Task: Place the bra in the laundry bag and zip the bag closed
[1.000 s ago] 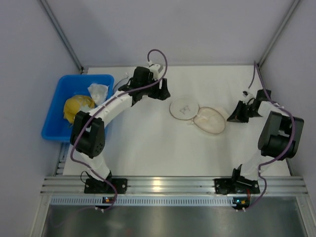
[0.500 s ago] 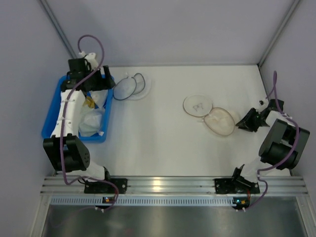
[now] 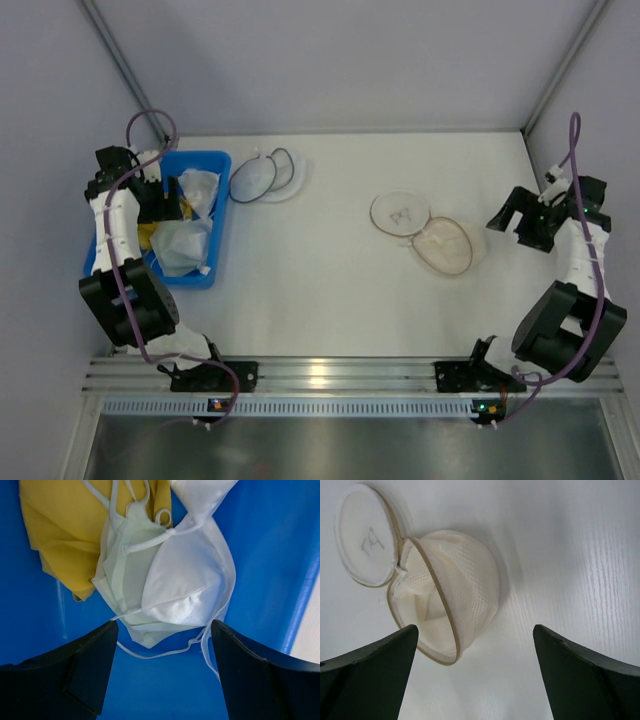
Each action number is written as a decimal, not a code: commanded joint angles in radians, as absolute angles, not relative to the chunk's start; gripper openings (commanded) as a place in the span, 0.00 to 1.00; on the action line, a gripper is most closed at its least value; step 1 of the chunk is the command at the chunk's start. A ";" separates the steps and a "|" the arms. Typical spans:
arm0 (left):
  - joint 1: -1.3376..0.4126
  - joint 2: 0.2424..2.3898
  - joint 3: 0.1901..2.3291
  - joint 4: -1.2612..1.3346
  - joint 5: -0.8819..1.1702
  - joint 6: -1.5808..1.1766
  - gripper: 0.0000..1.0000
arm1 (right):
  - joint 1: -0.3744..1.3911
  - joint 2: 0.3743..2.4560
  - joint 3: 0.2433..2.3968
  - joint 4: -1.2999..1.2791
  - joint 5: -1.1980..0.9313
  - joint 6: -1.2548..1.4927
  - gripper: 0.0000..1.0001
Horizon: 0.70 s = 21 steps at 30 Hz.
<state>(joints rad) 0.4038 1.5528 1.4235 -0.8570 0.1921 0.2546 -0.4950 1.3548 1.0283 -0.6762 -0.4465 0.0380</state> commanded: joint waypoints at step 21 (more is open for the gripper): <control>0.400 1.763 1.284 -0.830 0.268 0.281 0.38 | -0.442 1.305 1.292 -0.933 -0.520 -0.074 0.99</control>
